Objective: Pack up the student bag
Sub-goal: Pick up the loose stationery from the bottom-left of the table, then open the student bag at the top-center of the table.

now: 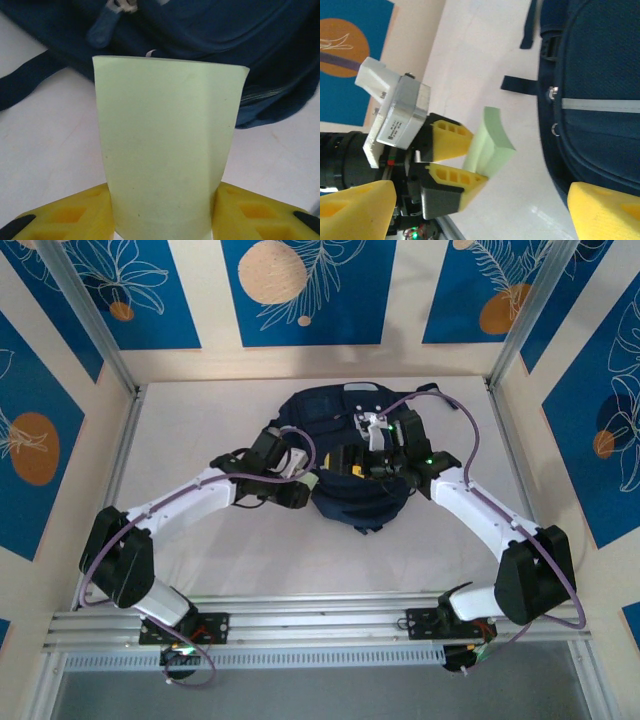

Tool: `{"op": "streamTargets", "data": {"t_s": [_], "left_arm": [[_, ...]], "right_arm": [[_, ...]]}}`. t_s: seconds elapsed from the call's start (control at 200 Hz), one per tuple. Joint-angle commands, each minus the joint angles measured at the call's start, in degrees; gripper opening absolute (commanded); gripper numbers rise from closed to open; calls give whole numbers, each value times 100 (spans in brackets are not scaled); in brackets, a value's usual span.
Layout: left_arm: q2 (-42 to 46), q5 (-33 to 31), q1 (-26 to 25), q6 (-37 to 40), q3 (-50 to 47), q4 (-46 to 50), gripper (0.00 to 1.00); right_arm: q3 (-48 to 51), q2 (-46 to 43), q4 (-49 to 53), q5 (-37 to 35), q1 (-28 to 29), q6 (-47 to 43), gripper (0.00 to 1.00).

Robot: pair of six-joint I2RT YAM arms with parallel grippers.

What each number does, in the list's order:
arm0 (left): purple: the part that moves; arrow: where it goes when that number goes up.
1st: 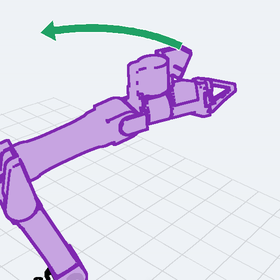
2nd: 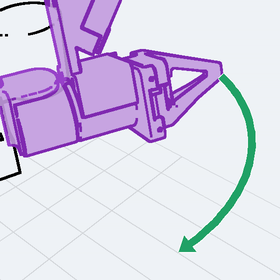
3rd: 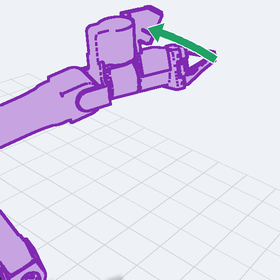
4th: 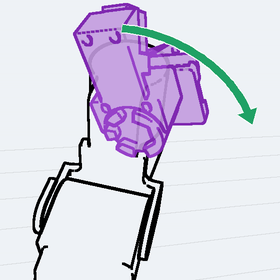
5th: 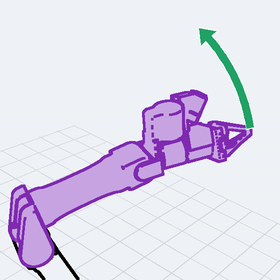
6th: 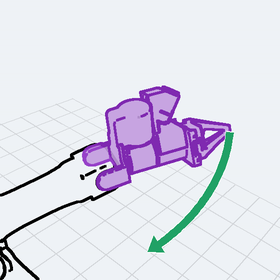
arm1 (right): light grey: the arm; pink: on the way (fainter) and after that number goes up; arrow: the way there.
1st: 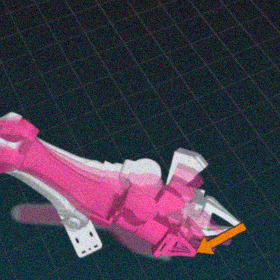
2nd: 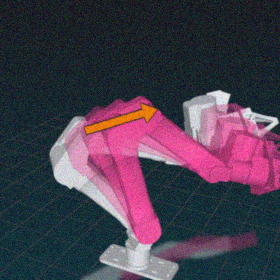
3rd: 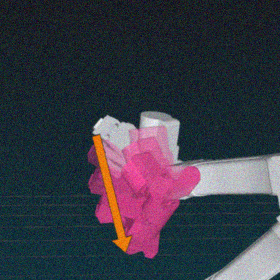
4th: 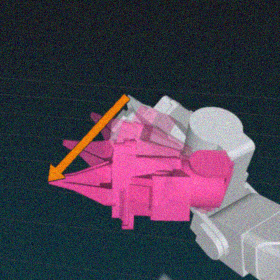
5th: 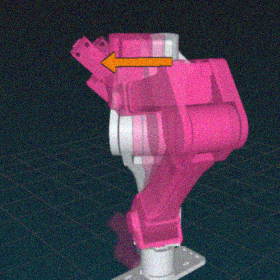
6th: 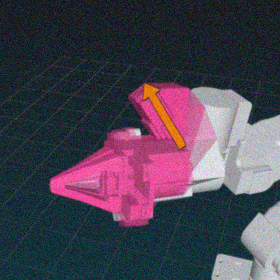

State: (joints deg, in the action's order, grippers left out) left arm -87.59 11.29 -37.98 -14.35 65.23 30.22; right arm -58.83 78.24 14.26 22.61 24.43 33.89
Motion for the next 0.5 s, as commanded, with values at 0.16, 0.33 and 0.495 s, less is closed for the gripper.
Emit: {"op": "streamTargets", "data": {"t_s": [0.16, 0.33, 0.495], "left_arm": [[315, 571, -265, 313, 134, -727, 48], [410, 559, -412, 304, 103, -906, 49], [385, 566, -480, 276, 86, -996, 49]], "right_arm": [[9, 145, -54, 465, -25, 63, 85], [3, 295, -169, 610, -21, 148, 82], [29, 386, -228, 691, -33, 188, 74]]}}
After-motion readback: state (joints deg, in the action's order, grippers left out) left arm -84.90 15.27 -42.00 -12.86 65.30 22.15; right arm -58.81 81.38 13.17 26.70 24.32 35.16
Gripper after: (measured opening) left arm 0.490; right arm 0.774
